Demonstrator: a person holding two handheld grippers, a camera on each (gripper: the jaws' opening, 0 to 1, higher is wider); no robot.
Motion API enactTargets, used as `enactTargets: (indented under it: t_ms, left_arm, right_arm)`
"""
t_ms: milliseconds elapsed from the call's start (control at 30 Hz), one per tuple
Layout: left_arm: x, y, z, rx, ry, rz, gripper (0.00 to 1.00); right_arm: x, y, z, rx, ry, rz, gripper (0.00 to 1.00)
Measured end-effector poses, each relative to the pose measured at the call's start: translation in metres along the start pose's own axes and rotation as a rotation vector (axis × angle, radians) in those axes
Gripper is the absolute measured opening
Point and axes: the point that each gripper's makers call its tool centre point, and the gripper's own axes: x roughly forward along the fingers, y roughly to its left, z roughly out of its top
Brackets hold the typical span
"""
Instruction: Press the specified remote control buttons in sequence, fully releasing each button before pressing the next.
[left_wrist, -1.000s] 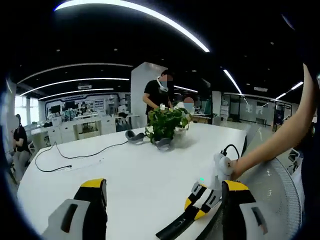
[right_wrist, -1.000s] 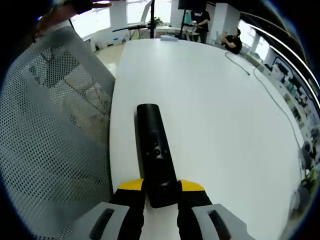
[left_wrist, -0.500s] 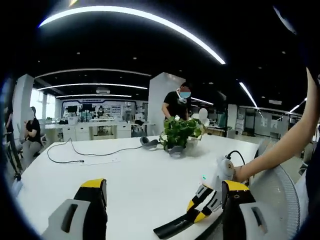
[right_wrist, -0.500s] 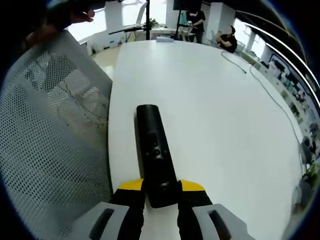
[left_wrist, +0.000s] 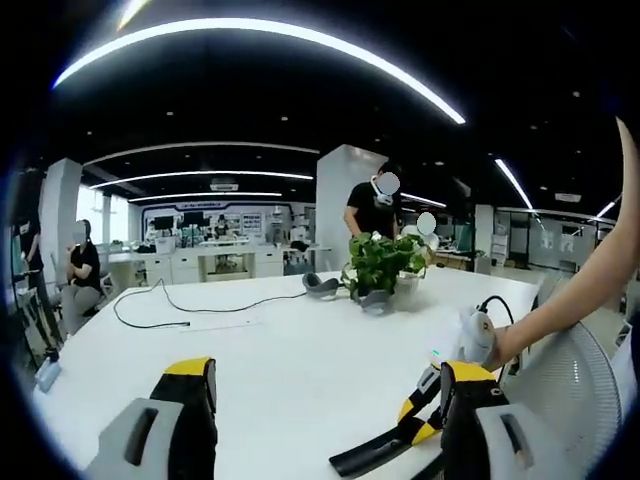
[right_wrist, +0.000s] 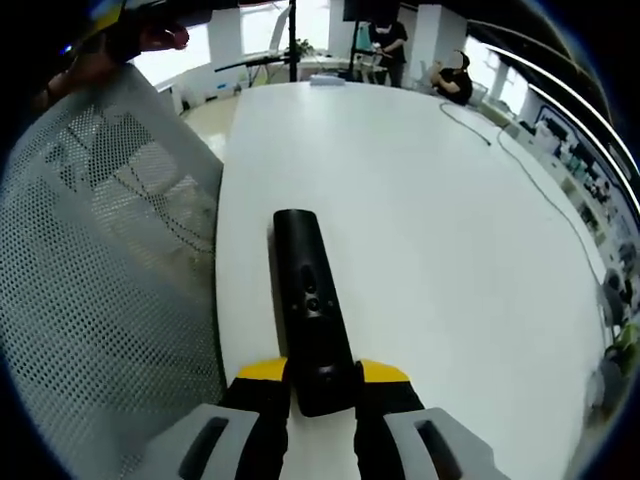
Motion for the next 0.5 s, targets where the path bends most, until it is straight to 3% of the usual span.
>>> enactTargets:
  t_ms: [500]
  left_arm:
    - [-0.0005, 0.0038, 0.0012, -0.021, -0.003, 0.010, 0.95]
  right_arm:
    - [0.0008, -0.0068, -0.0013, -0.068, 0.033, 0.046, 0.21]
